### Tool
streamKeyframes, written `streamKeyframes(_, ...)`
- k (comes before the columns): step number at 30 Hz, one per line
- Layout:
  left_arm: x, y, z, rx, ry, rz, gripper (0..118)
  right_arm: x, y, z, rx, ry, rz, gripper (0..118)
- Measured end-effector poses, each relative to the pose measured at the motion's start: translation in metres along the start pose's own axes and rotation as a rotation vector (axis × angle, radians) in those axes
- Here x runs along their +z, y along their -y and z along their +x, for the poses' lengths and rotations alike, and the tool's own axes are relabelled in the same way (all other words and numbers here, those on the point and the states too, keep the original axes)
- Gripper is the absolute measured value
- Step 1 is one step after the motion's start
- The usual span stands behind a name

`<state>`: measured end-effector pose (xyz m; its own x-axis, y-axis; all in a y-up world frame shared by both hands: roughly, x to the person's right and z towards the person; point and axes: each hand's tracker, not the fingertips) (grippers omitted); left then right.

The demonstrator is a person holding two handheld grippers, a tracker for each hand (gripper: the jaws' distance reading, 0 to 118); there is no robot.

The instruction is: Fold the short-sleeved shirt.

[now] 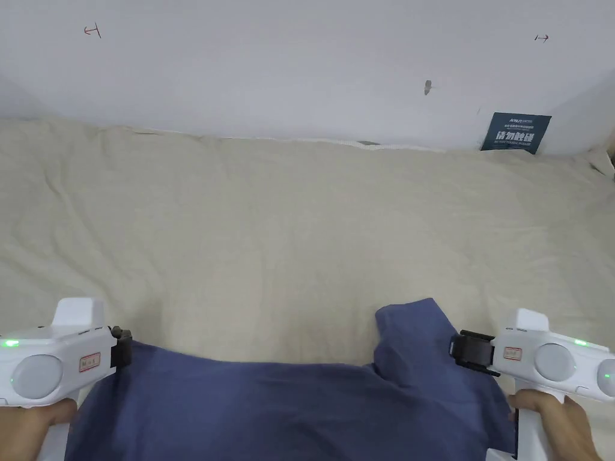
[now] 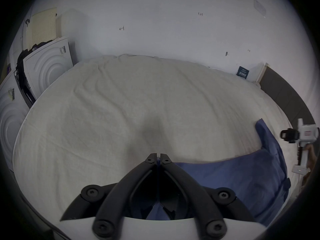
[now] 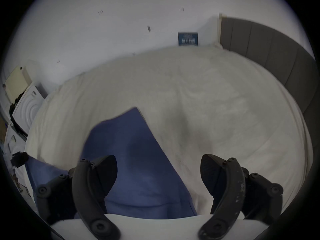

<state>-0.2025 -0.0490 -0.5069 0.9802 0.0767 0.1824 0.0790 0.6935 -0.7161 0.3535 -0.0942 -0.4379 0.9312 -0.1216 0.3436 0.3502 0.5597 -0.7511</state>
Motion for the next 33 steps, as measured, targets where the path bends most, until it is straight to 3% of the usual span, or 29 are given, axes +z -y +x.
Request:
streamKeyframes(2, 0.003, -0.002, -0.001, -0.001, 0.005, 0.000, 2, -0.017, 0.000, 0.000, 0.000, 0.013, -0.045, 96)
streamKeyframes(4, 0.004, -0.002, -0.002, 0.002, 0.005, -0.001, 2, -0.021, 0.006, -0.011, 0.061, 0.041, -0.044, 72)
streamKeyframes(6, 0.005, 0.000, -0.003, 0.002, 0.001, -0.006, 2, -0.023, 0.013, -0.019, 0.118, 0.099, -0.048, 62)
streamKeyframes(7, 0.006, 0.001, -0.005, 0.003, -0.001, -0.008, 2, -0.029, 0.010, -0.011, 0.137, 0.078, -0.003, 55)
streamKeyframes(8, 0.006, 0.003, -0.006, 0.007, -0.005, -0.010, 2, -0.026, 0.009, -0.011, 0.131, 0.070, -0.014, 42)
streamKeyframes(9, 0.007, 0.004, -0.007, 0.010, -0.007, -0.012, 2, -0.024, 0.009, -0.012, 0.142, 0.076, -0.015, 19)
streamKeyframes(10, 0.008, 0.005, -0.008, 0.017, -0.012, -0.013, 2, -0.021, 0.011, -0.013, 0.175, 0.090, -0.007, 4)
streamKeyframes(15, 0.023, 0.012, -0.008, 0.057, -0.023, 0.001, 2, 0.005, 0.018, -0.012, 0.191, 0.087, 0.057, 3)
streamKeyframes(23, 0.082, 0.028, -0.013, 0.101, -0.021, 0.050, 2, 0.151, 0.045, -0.014, 0.164, -0.068, 0.247, 2)
streamKeyframes(33, 0.137, 0.083, -0.035, 0.102, -0.039, 0.036, 2, 0.245, 0.133, 0.015, 0.135, -0.169, 0.283, 3)
